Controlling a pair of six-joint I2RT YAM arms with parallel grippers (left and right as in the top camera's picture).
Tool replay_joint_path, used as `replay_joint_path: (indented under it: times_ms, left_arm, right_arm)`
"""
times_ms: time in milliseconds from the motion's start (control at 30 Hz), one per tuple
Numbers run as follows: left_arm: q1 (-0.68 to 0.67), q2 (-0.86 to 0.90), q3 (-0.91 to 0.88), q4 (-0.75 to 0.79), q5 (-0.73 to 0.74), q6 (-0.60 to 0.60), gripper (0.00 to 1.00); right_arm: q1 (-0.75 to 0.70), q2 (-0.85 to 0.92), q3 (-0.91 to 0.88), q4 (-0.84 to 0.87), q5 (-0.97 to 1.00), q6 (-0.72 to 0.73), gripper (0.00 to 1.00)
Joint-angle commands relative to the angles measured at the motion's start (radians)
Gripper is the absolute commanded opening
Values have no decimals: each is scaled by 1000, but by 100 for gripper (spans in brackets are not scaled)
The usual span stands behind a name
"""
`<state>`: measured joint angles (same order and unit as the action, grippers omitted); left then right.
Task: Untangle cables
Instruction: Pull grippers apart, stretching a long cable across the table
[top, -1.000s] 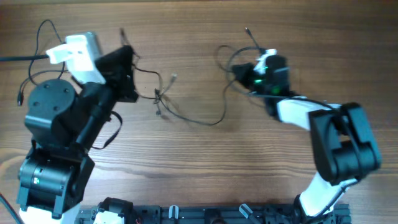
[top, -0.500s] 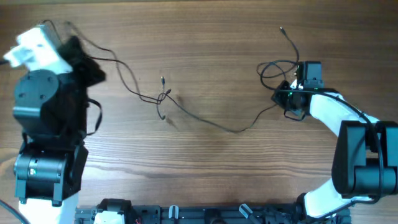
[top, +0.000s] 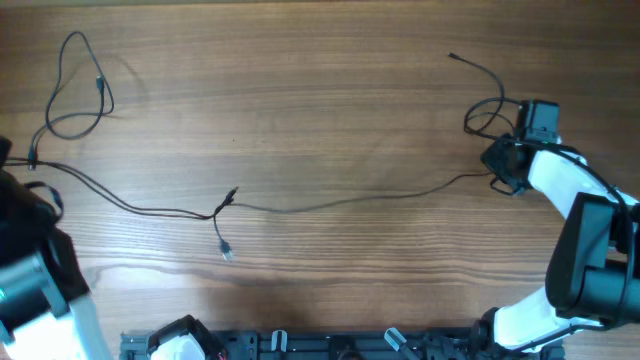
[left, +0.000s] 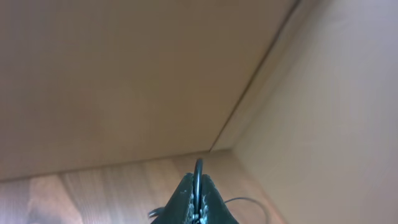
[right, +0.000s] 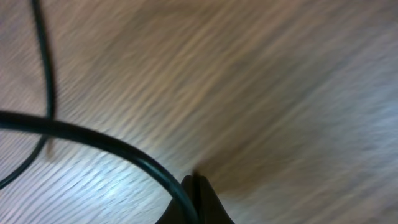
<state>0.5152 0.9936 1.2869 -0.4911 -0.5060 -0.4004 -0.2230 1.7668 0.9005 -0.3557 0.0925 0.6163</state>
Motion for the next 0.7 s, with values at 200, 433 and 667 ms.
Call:
replay_joint_path:
  times_ms: [200, 433, 667]
  left_arm:
    - [272, 242, 2, 45, 263, -72, 4]
    - [409, 356, 2, 48, 365, -163, 4]
    - [410, 442, 2, 20, 422, -260, 4]
  right_arm:
    - [-183, 56, -51, -113, 99, 41, 4]
    - [-242, 56, -51, -107, 88, 31, 4]
    - [-232, 56, -51, -86, -50, 31, 8]
